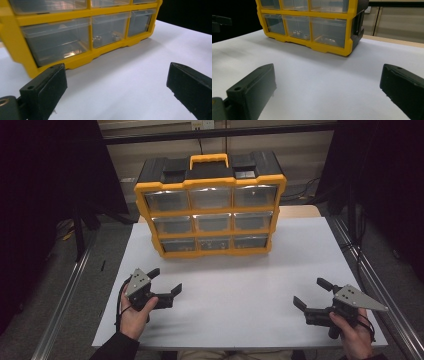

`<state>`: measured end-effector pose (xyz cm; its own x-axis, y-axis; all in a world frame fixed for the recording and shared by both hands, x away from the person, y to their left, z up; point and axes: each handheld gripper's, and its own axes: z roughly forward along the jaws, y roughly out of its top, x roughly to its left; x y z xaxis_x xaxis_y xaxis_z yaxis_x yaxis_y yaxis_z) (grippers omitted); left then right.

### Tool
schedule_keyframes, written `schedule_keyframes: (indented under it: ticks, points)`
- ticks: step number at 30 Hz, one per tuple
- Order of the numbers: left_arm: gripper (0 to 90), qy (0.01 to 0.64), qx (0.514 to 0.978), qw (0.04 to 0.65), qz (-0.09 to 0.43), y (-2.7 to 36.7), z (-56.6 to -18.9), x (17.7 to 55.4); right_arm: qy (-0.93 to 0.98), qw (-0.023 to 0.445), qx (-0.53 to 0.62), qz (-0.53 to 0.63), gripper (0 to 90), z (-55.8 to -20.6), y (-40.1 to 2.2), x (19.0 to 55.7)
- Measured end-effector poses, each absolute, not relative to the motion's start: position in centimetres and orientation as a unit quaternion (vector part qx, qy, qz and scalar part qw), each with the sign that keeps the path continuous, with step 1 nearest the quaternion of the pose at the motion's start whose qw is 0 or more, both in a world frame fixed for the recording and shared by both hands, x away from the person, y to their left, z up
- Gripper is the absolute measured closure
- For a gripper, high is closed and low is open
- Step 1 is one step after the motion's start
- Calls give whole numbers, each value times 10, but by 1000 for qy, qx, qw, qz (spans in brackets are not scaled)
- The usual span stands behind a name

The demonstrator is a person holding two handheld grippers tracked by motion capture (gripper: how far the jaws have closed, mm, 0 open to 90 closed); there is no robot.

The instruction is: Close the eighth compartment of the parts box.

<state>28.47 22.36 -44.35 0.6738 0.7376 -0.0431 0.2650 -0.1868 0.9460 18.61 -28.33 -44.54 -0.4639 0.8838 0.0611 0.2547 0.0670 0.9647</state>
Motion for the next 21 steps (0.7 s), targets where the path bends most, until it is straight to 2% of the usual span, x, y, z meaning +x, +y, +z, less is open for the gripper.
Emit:
schedule_keyframes:
  ticks: [11,21]
  points:
    - [30,363,730,537,215,243,-447,273,668,296,427,533,1,-445,-283,186]
    - [30,375,724,531,233,256,-448,258,668,301,425,531,2,-446,-284,187]
